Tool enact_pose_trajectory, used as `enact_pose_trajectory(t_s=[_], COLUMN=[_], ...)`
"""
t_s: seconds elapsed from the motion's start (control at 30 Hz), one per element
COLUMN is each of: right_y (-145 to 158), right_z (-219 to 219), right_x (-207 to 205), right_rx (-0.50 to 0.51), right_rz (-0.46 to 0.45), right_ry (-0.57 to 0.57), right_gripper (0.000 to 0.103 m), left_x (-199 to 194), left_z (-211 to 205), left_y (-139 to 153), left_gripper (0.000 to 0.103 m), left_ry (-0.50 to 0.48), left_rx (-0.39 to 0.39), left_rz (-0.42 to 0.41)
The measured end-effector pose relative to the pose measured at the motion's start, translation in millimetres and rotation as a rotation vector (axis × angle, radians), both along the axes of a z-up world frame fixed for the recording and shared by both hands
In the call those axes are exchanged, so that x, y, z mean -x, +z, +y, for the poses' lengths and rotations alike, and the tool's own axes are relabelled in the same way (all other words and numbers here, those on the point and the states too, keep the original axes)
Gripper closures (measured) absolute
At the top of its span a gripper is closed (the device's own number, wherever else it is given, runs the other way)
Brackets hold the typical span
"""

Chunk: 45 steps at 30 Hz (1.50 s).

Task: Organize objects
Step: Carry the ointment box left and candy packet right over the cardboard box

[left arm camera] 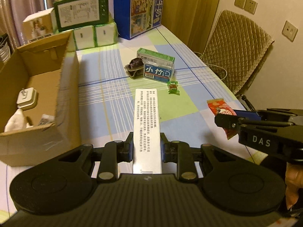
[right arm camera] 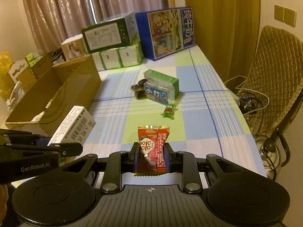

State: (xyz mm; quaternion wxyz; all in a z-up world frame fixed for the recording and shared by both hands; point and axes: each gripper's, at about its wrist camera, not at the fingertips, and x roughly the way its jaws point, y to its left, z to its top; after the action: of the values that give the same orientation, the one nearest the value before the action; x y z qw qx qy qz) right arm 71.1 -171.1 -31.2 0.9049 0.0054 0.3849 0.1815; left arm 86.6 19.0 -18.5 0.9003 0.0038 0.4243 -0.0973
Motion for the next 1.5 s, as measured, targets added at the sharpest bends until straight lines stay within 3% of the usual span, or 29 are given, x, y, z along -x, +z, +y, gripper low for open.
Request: enact_pose_trajectory(t_s=[0.33, 0.83, 1.5], right_y=[24.8, 40.9, 69.8], right_z=[13.2, 46.0, 154.0], right_x=[31.7, 48.7, 39.8], right_rx=[-0.011, -0.015, -0.062], right_rz=[-0.039, -0.066, -0.119], right_ry=[0.037, 0.119, 0.333], right_gripper=[0.08, 0.08, 0.08], left_x=[33.2, 56.4, 62.3], left_z=[18.1, 48.0, 145.3], left_y=[31.2, 54.2, 88.8], left_gripper=[0.082, 0.082, 0.082], left_ry=[0.032, 0.057, 0.188], left_rx=[0.011, 0.016, -0.062], left_rz=[-0.048, -0.085, -0.123])
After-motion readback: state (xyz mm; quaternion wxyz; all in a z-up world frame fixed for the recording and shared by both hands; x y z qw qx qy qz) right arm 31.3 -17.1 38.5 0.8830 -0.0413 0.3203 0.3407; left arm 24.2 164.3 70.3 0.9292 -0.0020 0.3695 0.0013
